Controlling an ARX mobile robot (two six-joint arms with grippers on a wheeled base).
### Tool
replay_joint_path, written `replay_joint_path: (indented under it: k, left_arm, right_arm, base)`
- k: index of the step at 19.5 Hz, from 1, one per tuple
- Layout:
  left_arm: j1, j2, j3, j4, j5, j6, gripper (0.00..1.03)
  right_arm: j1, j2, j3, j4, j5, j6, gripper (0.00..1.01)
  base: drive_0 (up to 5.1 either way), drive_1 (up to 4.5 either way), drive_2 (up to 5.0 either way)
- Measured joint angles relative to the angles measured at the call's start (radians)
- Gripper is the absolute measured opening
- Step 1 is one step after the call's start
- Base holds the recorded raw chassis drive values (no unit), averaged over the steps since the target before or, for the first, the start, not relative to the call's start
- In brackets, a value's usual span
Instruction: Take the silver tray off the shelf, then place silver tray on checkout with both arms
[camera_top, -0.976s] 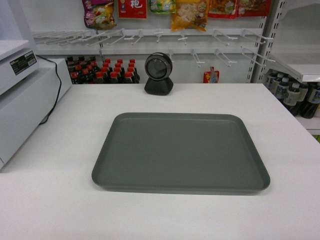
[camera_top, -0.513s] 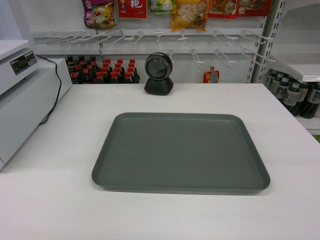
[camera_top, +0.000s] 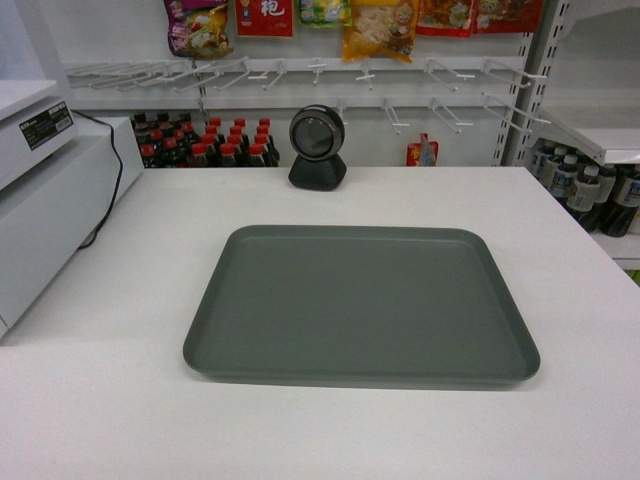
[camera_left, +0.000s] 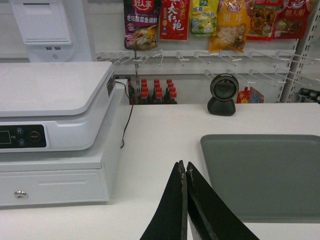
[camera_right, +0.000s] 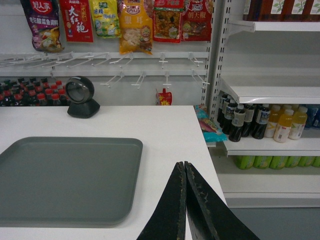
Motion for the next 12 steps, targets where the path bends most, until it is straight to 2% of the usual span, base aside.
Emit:
replay_joint_path:
  k: [4,6,7,8,9,10,11,12]
  left_arm:
    - [0.000,-0.053,0.000,-0.052,0.000,0.000,0.01]
    - [0.000,-0.206,0.000,-0.240,-0.001,0.000,0.01]
    - [0.000,-0.215,0.005,-0.211,0.000,0.000,0.01]
    - [0.000,-0.215,0.000,-0.235,0.002,0.000,0.01]
    - [0.000,-0.215,0.000,-0.234,-0.001,0.000,0.01]
    - [0.000,-0.215,0.000,-0.230,0.000,0.000,0.01]
    - [0.000,-0.215,0.000,-0.231,0.001,0.000,0.05]
    - [0.000,-0.215,0.000,-0.230,0.000,0.000,0.14]
  right_arm:
    - [0.000,-0.074,0.000,-0.073,0.000,0.000,0.02]
    - [0.000,-0.108,0.000,-0.108,0.000,0.001,0.02]
    - [0.000,-0.121,0.000,-0.122,0.000,0.002,0.02]
    - [0.000,-0.139,0.000,-0.137,0.000,0.002,0.02]
    - [0.000,-0.176,0.002,-0.196,0.000,0.003,0.02]
    - [0.000,-0.257,0.000,-0.311,0.000,0.004,0.02]
    - [0.000,-0.303,0.000,-0.296,0.000,0.003,0.04]
    - [0.000,-0.301,0.003,-0.301,0.001,0.004,0.13]
  base:
    - [0.0,0.00,0.0]
    - [0.0,0.00,0.0]
    - [0.0,0.00,0.0]
    - [0.0,0.00,0.0]
    - [0.0,0.00,0.0]
    - [0.0,0.00,0.0]
    - [0.0,0.00,0.0]
    - [0.0,0.00,0.0]
